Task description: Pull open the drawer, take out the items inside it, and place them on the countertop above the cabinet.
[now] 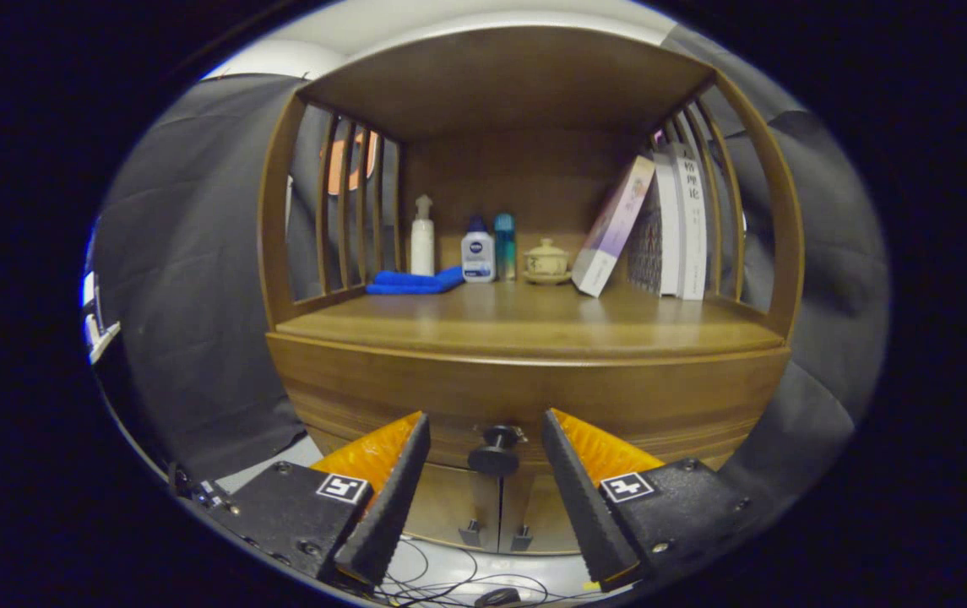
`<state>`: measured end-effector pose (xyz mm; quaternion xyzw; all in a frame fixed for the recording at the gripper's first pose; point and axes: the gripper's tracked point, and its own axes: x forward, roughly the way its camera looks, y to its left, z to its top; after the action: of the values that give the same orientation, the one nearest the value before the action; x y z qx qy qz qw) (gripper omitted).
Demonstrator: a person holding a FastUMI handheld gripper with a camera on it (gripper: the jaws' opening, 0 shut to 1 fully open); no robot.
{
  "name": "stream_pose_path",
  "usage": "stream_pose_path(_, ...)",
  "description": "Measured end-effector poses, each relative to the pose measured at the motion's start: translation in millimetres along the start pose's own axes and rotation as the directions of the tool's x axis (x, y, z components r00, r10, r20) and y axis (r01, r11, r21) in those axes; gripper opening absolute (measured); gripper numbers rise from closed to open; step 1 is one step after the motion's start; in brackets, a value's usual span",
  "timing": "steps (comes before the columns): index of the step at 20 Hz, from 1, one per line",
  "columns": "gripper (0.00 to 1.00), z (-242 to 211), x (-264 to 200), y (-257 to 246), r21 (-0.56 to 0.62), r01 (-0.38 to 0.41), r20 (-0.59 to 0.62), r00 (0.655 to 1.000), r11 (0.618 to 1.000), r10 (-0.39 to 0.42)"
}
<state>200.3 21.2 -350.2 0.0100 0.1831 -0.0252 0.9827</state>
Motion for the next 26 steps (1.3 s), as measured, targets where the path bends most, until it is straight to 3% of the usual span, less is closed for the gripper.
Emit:
stream_pose_path(11,0.51,-27,39,-3,0.072,0.084,-0.062,0.995,0.994,-0.08)
stream_pose_path(15,0.46,-28,40,-4,0.036,0.124,-0.045,0.991,0.992,-0.123)
stream_pose_path(19,0.36,-29,35,-4,0.078,0.107,-0.082,0.991,0.991,-0.101)
stream_pose_path(26,0.33,-43,-7,1,0.046,0.101,-0.078,0.992,0.994,-0.097)
